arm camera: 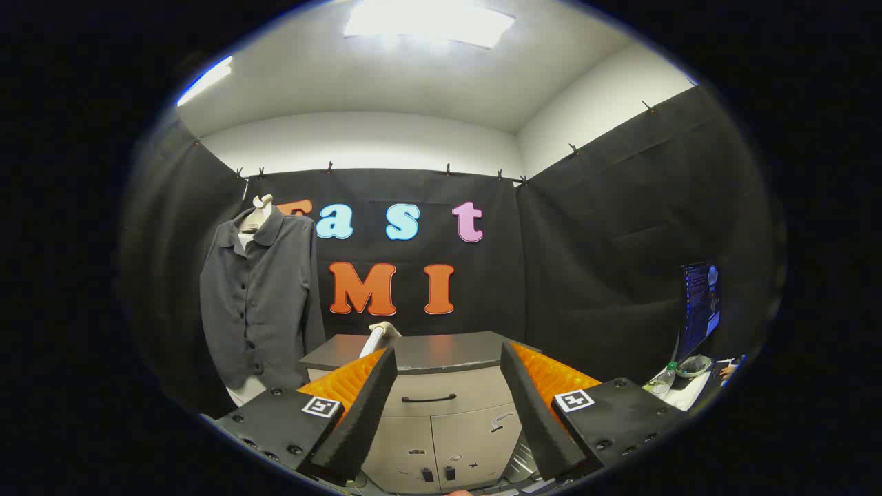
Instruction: Iron the clothes twice with a garment steamer, once on the left side and once on the right side.
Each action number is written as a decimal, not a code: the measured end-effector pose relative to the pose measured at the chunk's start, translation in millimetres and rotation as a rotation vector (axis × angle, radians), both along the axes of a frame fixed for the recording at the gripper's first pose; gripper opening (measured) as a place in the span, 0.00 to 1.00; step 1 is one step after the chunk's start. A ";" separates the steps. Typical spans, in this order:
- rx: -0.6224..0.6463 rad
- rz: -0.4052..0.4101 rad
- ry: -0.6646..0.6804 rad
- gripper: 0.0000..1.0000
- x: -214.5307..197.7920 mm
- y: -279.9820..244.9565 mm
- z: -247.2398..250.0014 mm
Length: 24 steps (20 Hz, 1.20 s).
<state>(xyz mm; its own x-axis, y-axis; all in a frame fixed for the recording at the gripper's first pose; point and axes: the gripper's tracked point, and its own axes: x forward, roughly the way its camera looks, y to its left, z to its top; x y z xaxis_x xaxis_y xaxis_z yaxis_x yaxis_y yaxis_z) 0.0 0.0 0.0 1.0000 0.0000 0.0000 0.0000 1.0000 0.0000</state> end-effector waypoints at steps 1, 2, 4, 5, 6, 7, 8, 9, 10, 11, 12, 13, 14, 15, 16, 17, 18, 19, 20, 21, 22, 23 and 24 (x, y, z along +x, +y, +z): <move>0.000 -0.003 -0.001 0.97 1.6 -0.8 1.0; 0.000 -0.007 0.001 0.97 3.5 -1.6 1.2; -0.005 -0.005 0.005 0.97 6.9 -1.5 1.5; -0.009 -0.006 0.001 0.97 8.8 -0.8 4.2; -0.012 -0.006 -0.001 0.97 10.6 -0.7 5.0; -0.011 -0.006 -0.003 0.97 11.5 0.6 6.2; -0.006 -0.002 -0.010 0.97 11.7 3.1 8.1; 0.001 0.008 -0.017 0.97 12.2 9.3 10.3; 0.006 0.019 -0.018 0.97 12.3 14.7 10.2; 0.009 0.026 -0.013 0.97 13.2 17.8 8.2; 0.011 0.030 -0.012 0.97 12.6 19.0 7.6; 0.014 0.030 -0.016 0.97 11.7 19.7 9.3; 0.018 0.029 -0.018 0.97 9.9 19.7 9.3; 0.020 0.029 -0.014 0.97 8.8 20.2 8.4; 0.018 0.027 -0.011 0.97 7.8 19.1 8.2; 0.014 0.021 -0.011 0.97 6.7 16.8 9.3; 0.010 0.015 -0.013 0.97 5.0 13.5 9.9; 0.007 0.008 -0.015 0.97 3.4 9.9 11.5; 0.007 0.002 -0.014 0.97 1.9 8.0 12.1; 0.007 -0.001 -0.014 0.97 0.2 6.8 13.2; 0.007 -0.002 -0.015 0.97 -0.6 6.8 14.4; 0.005 -0.007 -0.014 0.97 -1.4 5.8 15.3; 0.006 -0.014 -0.016 0.97 -2.5 4.0 15.8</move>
